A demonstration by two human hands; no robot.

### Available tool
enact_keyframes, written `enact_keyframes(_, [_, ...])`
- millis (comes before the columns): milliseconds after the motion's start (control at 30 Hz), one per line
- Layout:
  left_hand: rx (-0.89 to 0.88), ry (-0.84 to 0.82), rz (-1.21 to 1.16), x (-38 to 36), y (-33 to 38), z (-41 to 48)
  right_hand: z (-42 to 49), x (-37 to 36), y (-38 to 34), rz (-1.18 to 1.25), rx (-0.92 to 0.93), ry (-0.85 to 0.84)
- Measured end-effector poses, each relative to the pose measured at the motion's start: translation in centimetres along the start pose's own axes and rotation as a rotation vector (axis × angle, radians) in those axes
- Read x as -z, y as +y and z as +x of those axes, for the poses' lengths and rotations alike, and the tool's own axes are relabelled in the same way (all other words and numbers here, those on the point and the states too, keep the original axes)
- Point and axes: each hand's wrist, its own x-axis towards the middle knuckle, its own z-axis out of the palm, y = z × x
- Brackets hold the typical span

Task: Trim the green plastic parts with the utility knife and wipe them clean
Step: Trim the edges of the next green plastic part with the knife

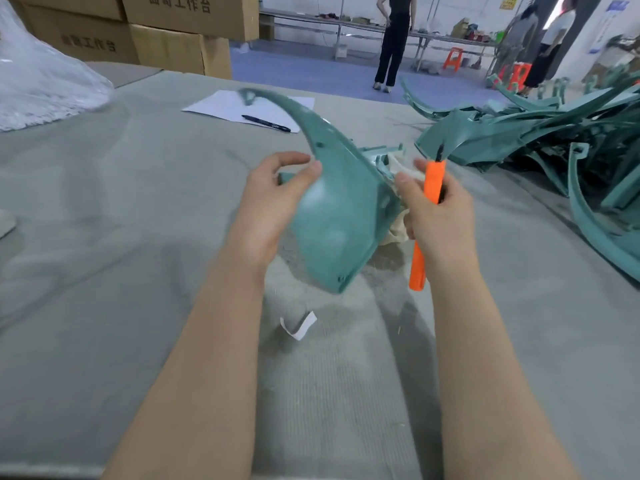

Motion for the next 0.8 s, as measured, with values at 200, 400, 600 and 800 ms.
enact_keyframes(200, [0.257,-0.105,-0.504,1.1,0.3,0.6,0.1,0.4,0.1,-0.112,-0.129,-0.220])
enact_keyframes(400, [0.179,-0.317,-0.640,-0.4,0.5,-0.6,-0.1,-1.1,0.0,0.500,-0.322,-0.059])
enact_keyframes(600, [0.022,-0.514,-0.037,-2.9,-0.9,-1.6,-0.5,-2.4,-0.2,0.632,-0.346,-0.043])
enact_keyframes(800, [0.156,-0.061,-0.715,-3.3,-0.2,-1.0,-1.5,-3.1,-0.3,0.119,-0.100,-0.233])
